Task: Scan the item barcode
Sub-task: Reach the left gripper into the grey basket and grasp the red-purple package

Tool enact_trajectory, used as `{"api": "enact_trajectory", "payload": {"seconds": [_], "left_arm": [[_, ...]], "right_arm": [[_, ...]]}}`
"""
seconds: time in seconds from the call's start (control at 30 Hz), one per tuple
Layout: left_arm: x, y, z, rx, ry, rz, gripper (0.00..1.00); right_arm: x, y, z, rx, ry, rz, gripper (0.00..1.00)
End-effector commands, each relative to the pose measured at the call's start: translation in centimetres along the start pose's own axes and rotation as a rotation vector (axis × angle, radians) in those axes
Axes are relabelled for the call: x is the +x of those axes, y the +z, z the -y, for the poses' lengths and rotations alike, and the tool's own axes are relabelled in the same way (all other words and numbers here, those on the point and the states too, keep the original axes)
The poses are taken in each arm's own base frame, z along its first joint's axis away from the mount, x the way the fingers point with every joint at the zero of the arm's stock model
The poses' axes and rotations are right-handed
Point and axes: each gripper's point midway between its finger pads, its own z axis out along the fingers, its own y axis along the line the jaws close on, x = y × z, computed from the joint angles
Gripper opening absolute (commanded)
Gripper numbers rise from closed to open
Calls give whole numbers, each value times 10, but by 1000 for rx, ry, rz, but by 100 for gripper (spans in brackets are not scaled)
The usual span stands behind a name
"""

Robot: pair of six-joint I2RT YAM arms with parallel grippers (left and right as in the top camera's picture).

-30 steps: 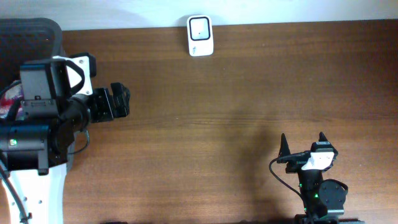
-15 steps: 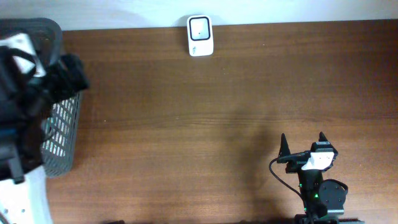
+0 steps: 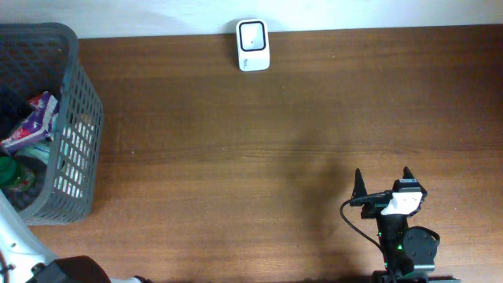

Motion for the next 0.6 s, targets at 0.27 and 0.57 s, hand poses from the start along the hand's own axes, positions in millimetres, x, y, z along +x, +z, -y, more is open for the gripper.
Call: {"api": "enact_trajectory", "payload": {"seconds": [0.27,0.57], "left_arm": [[-61,24,5,23,22,204,99],[-41,114,-27,-155,235,56,90]], "right_arm": [[3,0,2,8,-2,-4,99],[3,0,2,8,-2,-4,99]]}}
